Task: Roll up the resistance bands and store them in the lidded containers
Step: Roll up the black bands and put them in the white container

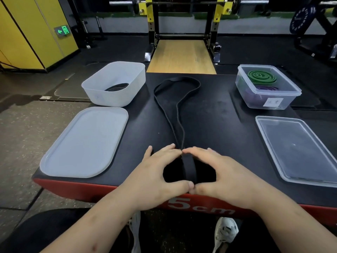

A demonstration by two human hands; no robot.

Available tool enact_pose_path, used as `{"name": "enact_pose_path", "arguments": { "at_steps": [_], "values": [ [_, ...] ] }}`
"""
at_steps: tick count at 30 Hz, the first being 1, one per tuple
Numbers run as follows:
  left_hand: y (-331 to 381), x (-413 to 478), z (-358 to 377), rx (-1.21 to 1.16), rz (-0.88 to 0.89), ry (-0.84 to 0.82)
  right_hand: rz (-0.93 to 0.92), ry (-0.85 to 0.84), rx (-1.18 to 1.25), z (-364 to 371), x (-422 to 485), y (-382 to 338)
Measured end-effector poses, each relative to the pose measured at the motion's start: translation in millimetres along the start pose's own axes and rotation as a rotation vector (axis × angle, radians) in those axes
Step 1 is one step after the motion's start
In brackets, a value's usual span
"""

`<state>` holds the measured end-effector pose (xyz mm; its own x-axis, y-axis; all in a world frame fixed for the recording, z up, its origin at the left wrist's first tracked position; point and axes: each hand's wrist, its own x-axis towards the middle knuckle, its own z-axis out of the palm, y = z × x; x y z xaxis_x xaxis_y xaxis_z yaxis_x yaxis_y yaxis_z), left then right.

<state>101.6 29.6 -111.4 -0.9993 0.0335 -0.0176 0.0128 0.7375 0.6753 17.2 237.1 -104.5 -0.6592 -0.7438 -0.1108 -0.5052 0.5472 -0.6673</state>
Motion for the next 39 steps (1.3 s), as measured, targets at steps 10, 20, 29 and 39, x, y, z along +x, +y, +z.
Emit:
{"name": "enact_pose_path", "arguments": {
  "at_steps": [10, 20, 29, 39],
  "values": [
    [-2.0, 6.5, 8.0, 0.040, 0.040, 0.030, -0.024, 0.014, -0.060, -6.9, -7.3, 8.0],
    [-4.1, 4.5, 4.3, 0.001, 0.029, 0.022, 0.100, 0.254, 0.138, 2.1, 54.2, 13.1],
    [1.2, 3.0, 1.0, -0.010, 0.061, 0.032, -0.010, 0.192, -0.243, 3.5, 62.7, 15.9],
    [-5.8, 7.5, 5.1, 0.007, 0.018, 0.041, -0.026, -0.041, -0.005, -20.3, 7.8, 10.4]
  ]
}}
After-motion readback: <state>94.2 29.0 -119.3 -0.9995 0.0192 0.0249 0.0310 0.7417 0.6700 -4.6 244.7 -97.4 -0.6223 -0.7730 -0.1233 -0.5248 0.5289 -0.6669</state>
